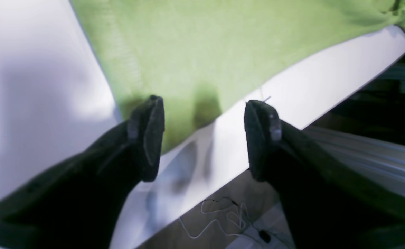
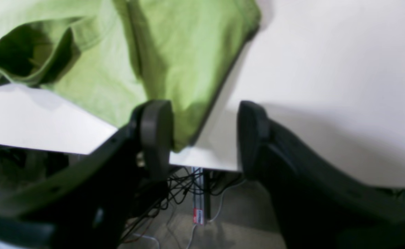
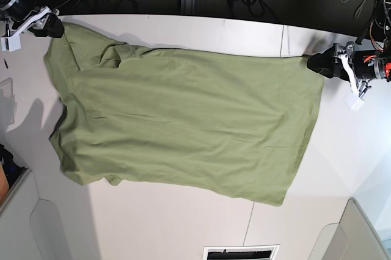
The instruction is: Layout the t-shirt on the table in an organized manner, then fold the t-shirt properly
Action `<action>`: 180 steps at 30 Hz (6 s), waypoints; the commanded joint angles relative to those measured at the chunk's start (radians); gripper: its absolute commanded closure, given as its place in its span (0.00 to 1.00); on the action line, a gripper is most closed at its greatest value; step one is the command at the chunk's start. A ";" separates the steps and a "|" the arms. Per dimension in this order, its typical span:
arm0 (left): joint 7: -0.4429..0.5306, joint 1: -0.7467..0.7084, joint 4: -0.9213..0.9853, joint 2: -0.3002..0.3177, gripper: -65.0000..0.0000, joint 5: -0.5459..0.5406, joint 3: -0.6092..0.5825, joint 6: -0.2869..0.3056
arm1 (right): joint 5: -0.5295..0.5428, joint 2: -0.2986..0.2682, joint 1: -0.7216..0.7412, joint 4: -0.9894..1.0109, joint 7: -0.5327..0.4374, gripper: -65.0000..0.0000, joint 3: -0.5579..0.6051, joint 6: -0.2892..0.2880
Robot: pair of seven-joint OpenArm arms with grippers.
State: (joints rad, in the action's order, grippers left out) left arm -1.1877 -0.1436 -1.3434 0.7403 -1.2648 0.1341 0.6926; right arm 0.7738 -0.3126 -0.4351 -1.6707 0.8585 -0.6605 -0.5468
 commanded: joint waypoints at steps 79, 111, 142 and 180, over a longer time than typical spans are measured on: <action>0.119 0.079 -0.120 -0.037 1.00 0.173 0.070 0.006 | 0.013 0.044 0.187 -0.137 0.015 1.00 0.002 -0.019; 0.315 0.493 0.185 0.005 0.51 0.250 -0.229 0.006 | -0.005 0.045 0.505 0.061 0.064 0.63 0.006 -0.018; 0.296 0.348 0.243 -0.088 0.76 0.391 -0.232 0.006 | -0.205 0.074 0.374 0.145 -0.049 1.00 0.233 -0.018; 0.307 -0.018 -0.259 0.027 0.58 0.183 0.173 0.006 | -0.041 0.002 0.242 -0.156 -0.043 0.83 0.006 -0.017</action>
State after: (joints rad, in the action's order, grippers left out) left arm -0.9012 -0.1761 -1.5887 0.7471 -1.0649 0.2989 0.6884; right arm 0.7170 -0.2947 -0.2028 -1.8091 0.8349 -0.6479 -0.5610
